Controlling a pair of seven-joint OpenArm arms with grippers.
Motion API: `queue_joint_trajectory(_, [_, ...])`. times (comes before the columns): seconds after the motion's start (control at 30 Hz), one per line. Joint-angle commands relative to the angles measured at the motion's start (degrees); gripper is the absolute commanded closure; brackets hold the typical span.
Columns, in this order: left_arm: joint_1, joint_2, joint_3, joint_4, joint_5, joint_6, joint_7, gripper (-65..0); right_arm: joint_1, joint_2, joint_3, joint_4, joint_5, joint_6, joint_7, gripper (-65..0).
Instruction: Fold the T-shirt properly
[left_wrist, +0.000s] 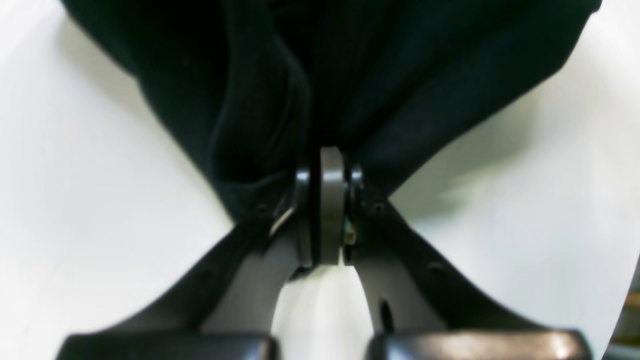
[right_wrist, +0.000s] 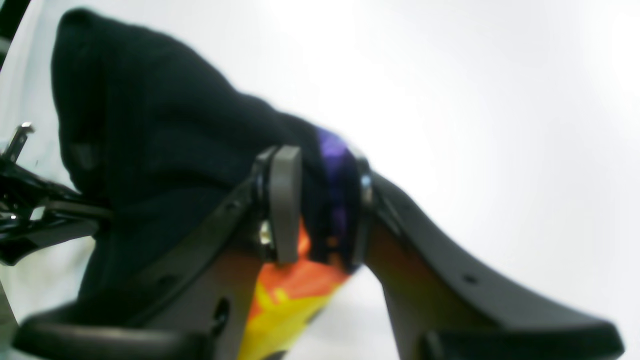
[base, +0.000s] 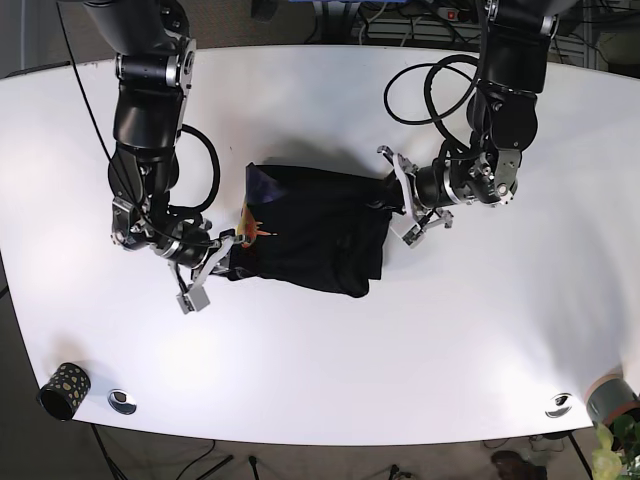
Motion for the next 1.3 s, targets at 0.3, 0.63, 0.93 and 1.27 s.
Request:
queue_joint_trajectory(0.3, [1.5, -4.5, -7.8, 14.4, -9.6, 0.6, 1.6, -0.8, 1.0, -0.4, 0.0, 17.8, 3.5, -0.07, -10.3, -13.2])
queue_joint_trajectory(0.63, [1.3, -2.2, -6.5, 14.3, -9.4, 0.6, 1.6, -1.0, -0.6, -3.9, -3.6, 18.7, 3.4, -0.07, -11.0, -13.2])
queue_joint_trajectory(0.93, [1.5, -0.3, 1.0, 12.4, -9.5, 0.6, 1.3, -1.0, 0.4, -9.5, -13.7, 14.8, 0.3, -0.07, -6.6, -13.3])
queue_joint_trajectory(1.27, [3.0, 0.3, 0.9, 11.2, -9.5, 0.6, 1.3, -1.0, 7.7, -13.3, -17.1, -4.0, -6.2, -0.07, 5.7, -13.2])
